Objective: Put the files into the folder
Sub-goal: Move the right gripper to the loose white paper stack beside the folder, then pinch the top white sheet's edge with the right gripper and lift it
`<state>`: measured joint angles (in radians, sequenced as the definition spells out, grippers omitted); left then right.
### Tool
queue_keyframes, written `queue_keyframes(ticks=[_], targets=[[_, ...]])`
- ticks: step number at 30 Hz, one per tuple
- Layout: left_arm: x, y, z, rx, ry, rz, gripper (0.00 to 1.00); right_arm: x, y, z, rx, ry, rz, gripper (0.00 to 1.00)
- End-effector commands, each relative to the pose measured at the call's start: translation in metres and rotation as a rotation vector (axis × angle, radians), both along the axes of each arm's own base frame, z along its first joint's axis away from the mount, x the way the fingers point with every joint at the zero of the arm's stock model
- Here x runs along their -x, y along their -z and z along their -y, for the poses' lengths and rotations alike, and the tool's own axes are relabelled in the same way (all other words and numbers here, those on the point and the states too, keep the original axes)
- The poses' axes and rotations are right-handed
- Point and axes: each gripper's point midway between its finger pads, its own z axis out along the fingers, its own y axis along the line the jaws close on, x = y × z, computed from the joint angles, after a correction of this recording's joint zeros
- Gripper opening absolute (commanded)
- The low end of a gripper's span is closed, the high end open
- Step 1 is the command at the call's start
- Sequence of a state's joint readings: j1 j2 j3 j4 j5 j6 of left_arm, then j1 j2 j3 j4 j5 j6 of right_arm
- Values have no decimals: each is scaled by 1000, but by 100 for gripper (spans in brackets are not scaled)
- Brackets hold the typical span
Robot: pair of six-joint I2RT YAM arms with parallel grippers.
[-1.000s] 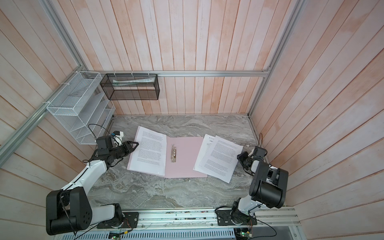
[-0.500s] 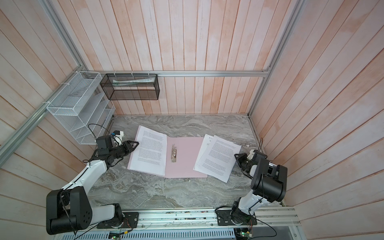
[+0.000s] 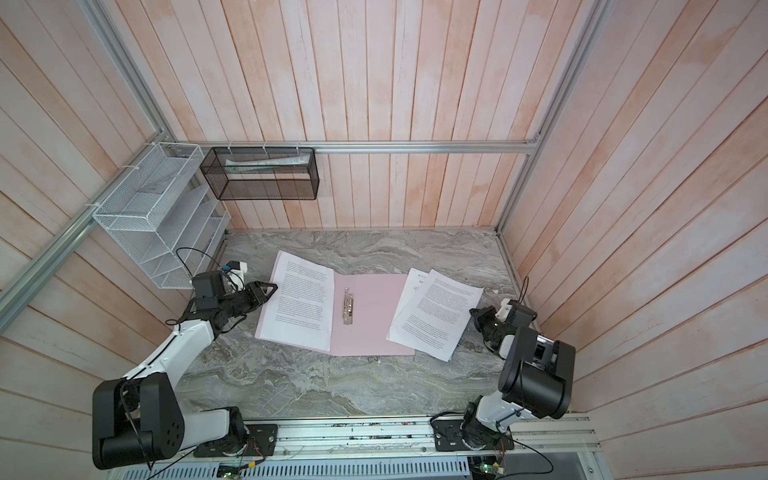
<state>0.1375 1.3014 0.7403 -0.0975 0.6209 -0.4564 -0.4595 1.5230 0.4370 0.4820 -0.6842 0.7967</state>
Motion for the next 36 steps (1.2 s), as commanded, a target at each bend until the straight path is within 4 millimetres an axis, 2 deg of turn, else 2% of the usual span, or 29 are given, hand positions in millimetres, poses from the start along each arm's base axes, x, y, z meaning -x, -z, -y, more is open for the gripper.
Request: queue_keyframes(ticks=[1, 3, 6, 11, 14, 17, 24, 26, 36], targets=[[2, 0, 0, -2, 2, 5, 40, -3, -21, -10, -31, -43, 50, 0], [3, -1, 0, -2, 2, 4, 40, -9, -42, -22, -73, -95, 127, 0], [3, -1, -1, -4, -1, 5, 40, -19, -73, -53, -112, -211, 193, 0], [2, 1, -1, -6, -2, 7, 35, -35, -131, -122, -125, -391, 296, 0], [3, 5, -2, -8, -3, 0, 34, -38, -159, -161, -155, -489, 337, 0], [3, 4, -1, -5, 1, 0, 34, -40, -174, -185, -177, -558, 351, 0], [5, 1, -2, -13, -6, 6, 34, -34, -205, -193, -300, -603, 408, 0], [6, 1, -2, -15, -8, 7, 34, -31, -212, -201, -319, -630, 411, 0], [5, 1, -2, -14, -7, 9, 33, -22, -227, -274, -378, -796, 410, 0]])
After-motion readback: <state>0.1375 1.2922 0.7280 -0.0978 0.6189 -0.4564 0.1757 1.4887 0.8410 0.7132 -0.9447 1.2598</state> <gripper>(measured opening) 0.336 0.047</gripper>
